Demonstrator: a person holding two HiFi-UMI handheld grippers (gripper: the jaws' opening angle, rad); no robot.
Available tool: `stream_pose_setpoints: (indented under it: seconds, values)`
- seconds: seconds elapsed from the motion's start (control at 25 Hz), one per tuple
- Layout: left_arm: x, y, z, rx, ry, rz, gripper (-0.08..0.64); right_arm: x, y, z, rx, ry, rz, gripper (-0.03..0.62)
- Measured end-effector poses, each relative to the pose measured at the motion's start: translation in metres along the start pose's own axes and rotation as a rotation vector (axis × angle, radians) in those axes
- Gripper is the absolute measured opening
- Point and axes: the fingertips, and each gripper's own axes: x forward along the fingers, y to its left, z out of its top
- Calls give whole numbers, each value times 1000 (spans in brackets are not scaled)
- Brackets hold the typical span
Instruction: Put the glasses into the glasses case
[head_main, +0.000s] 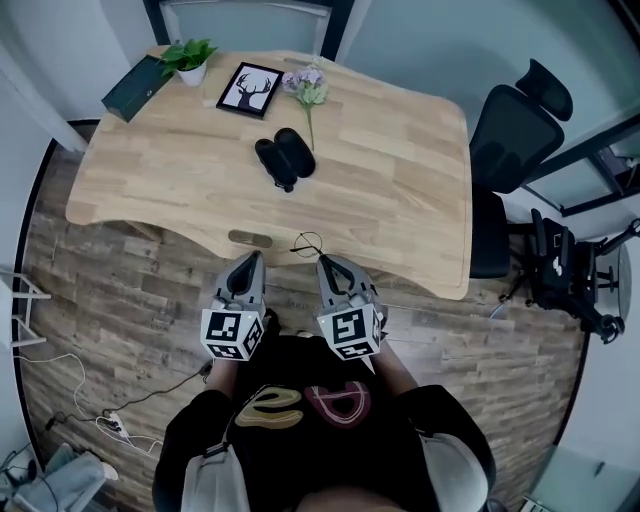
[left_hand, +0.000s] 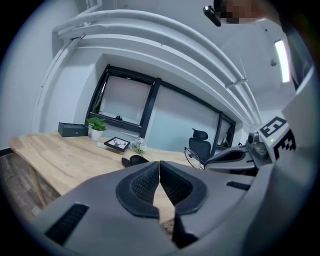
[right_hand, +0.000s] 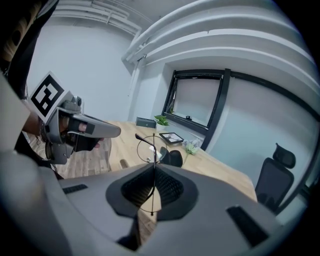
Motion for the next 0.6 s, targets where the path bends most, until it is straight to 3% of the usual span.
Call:
stream_pose_setpoints:
  seconds: [0.6]
  values:
    - [24, 81, 23, 2, 19, -56, 17, 66, 2, 37, 66, 54, -101, 17]
